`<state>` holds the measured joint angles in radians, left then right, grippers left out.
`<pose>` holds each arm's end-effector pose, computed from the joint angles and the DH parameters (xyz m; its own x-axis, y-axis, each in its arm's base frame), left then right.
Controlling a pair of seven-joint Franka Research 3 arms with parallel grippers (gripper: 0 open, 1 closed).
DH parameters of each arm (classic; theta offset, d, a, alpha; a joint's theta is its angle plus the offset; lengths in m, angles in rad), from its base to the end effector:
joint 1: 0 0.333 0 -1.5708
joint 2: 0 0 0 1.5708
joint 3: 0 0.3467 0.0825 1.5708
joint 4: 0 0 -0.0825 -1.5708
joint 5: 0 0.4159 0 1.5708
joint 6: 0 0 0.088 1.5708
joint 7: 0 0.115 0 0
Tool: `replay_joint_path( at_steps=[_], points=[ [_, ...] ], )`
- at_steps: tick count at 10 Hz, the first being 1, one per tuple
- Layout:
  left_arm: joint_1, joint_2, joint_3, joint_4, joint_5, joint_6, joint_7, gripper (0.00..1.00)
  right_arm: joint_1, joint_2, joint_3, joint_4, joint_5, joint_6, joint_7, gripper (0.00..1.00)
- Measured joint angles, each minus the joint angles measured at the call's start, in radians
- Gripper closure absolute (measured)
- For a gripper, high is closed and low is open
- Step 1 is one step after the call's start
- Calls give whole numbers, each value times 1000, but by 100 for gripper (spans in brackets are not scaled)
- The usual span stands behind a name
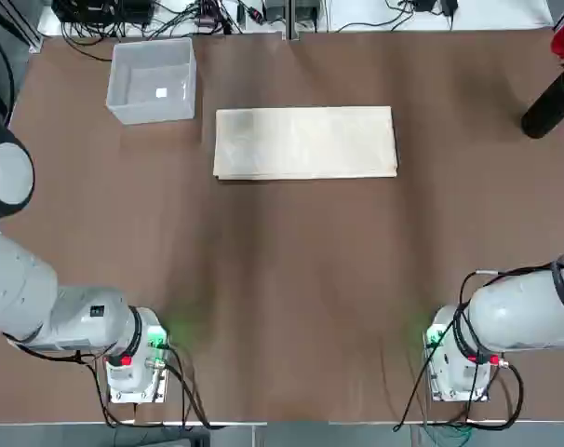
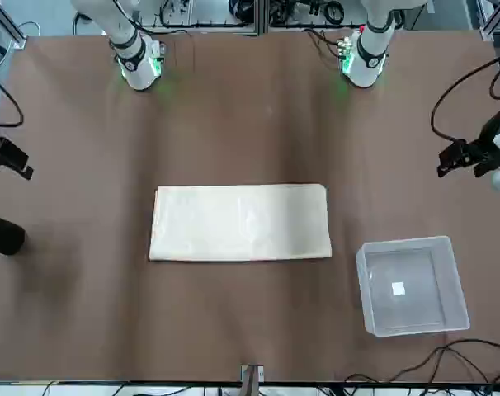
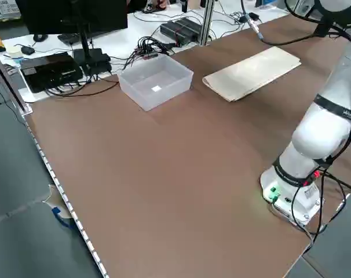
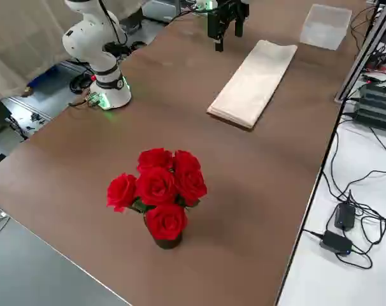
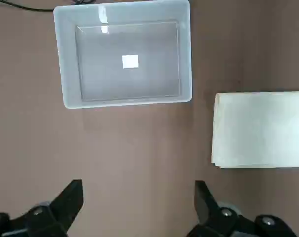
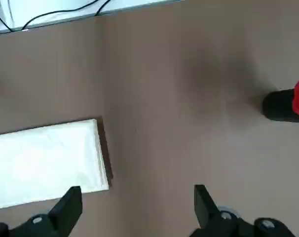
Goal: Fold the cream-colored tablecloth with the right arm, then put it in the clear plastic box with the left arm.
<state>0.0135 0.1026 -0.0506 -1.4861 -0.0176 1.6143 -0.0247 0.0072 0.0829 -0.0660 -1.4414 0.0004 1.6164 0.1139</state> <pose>0.6253 -0.0234 0.6319 0.9996 -0.0112 0.0251 -0.0118 -0.9997 0.0234 0.6197 -0.0345 0.6671 0.9810 -0.1709 0.0921 -0.1711 -0.9852 -0.0055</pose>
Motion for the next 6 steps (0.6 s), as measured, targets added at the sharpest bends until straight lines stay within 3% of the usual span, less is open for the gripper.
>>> replay_joint_path(
  at_steps=[6],
  points=[
    [7,0,1,2,0,0,0,0,-10,1,0,-11,0,-14,1,0]
  ],
)
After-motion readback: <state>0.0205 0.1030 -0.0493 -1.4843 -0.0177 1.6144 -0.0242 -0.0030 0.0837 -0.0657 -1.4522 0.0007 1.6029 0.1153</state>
